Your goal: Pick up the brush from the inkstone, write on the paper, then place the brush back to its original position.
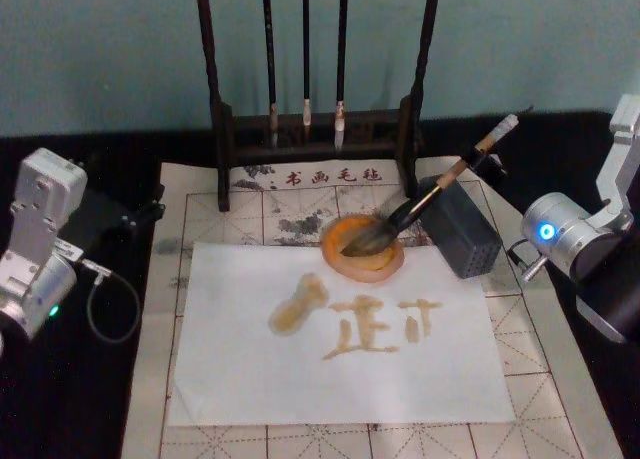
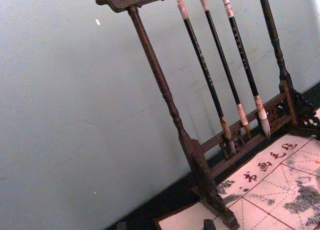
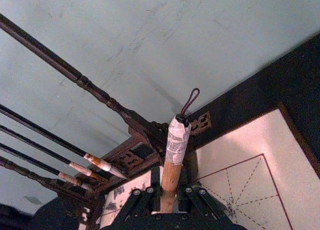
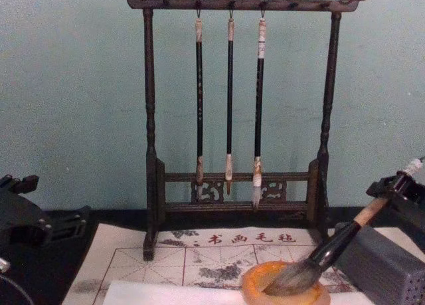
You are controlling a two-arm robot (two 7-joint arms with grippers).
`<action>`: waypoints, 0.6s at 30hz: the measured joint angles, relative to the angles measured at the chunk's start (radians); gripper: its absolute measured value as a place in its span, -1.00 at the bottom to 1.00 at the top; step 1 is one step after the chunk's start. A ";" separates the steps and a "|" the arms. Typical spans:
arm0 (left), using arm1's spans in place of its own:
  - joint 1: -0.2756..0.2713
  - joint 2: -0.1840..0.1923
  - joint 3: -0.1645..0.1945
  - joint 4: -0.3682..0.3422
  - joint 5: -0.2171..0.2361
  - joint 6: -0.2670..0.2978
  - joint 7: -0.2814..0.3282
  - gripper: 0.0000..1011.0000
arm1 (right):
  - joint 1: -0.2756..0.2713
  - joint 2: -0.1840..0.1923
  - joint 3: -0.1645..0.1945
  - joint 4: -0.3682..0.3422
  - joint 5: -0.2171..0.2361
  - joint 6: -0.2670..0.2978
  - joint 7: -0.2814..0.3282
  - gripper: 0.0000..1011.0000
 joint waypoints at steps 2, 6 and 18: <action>0.000 0.000 0.000 0.000 0.000 0.000 0.000 0.98 | 0.000 0.000 0.000 0.000 0.000 0.000 0.000 -0.60; 0.000 0.000 0.000 0.000 0.000 0.000 0.000 0.98 | 0.000 0.000 0.000 0.000 0.000 0.000 0.000 -0.60; 0.000 0.000 0.000 0.000 0.000 0.000 0.000 0.98 | -0.005 0.027 -0.027 -0.039 -0.027 -0.032 0.018 -0.60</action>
